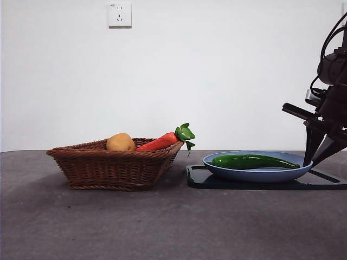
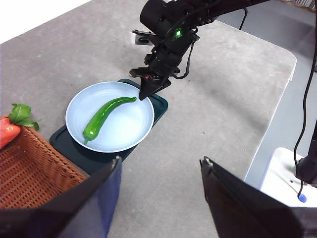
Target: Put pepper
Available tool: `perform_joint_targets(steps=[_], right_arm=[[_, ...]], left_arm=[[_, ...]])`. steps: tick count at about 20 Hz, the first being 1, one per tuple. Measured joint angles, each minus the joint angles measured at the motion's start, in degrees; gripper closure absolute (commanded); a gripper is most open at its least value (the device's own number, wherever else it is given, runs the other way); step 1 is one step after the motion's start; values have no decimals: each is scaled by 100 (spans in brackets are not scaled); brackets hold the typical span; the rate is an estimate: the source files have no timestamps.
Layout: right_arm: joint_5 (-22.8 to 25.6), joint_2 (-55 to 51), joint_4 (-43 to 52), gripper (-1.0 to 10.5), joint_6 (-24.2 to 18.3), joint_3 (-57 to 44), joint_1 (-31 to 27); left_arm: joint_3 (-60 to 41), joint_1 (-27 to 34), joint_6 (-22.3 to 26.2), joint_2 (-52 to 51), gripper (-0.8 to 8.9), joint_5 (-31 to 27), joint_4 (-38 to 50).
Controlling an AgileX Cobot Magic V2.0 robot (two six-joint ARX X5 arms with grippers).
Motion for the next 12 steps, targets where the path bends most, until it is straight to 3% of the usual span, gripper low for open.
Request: perform_joint_targets(steps=[5, 12], right_arm=[[-2, 0, -66, 789, 0, 0, 0], [7, -205, -341, 789, -94, 0, -50]], left_arm=[[0, 0, -20, 0, 529, 0, 0], [0, 0, -61, 0, 529, 0, -127]])
